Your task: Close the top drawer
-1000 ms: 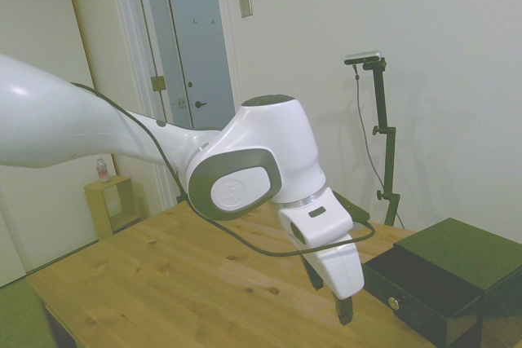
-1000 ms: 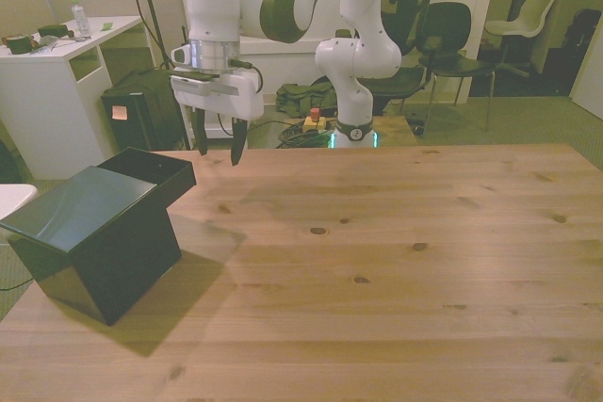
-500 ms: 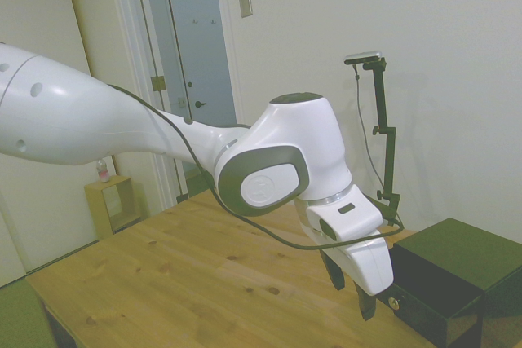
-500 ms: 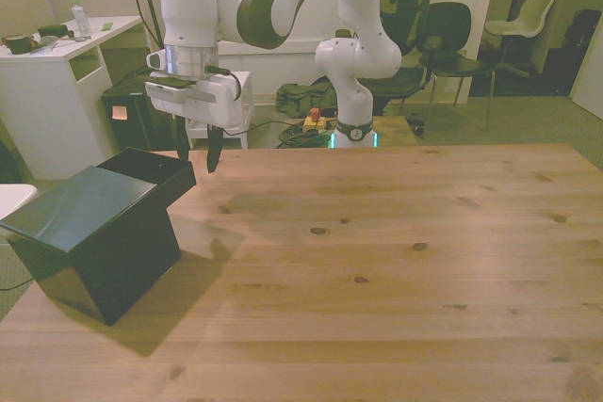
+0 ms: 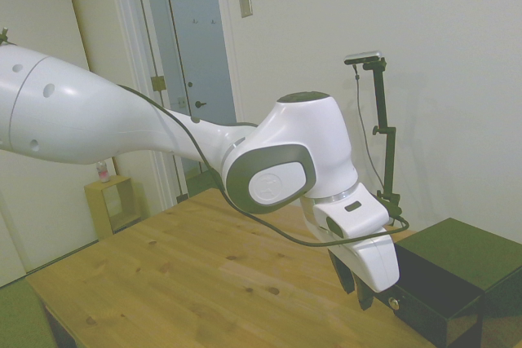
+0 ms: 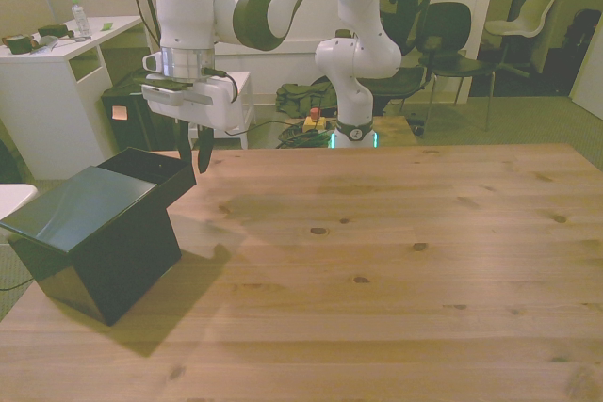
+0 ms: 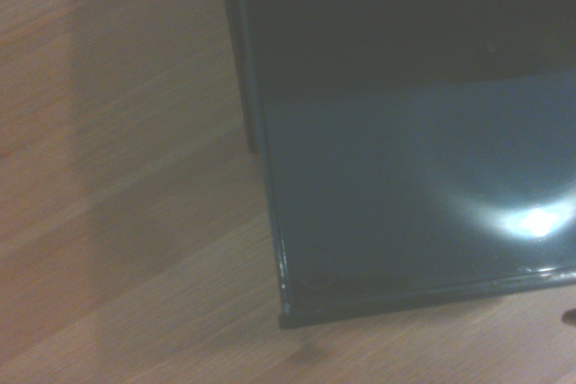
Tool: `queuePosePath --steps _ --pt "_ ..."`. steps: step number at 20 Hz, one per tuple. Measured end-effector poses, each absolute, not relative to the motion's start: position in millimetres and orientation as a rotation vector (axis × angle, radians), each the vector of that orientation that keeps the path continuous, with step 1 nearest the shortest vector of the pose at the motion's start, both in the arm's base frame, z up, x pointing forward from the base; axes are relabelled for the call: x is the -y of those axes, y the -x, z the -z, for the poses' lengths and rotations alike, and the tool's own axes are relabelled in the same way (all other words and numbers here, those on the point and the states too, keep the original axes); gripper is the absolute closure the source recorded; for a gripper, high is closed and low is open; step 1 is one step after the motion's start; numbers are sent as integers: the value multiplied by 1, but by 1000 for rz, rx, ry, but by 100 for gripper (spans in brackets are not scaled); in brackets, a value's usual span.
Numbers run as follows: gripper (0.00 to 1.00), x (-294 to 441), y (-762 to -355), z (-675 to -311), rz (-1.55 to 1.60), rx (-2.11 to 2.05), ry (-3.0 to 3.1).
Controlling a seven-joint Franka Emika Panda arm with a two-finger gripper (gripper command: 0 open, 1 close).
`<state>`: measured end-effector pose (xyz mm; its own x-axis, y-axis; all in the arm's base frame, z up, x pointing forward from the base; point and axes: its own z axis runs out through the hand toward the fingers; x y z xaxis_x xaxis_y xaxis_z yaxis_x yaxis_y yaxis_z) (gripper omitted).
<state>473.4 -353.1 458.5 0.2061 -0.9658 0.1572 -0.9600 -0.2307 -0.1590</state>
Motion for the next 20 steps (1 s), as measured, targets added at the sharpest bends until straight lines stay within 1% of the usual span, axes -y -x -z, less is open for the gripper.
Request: queuePosePath --steps 7,20 --pt "100 355 -474 -459 351 -1933 2418" --pt "100 384 -481 -480 411 -1960 2408"
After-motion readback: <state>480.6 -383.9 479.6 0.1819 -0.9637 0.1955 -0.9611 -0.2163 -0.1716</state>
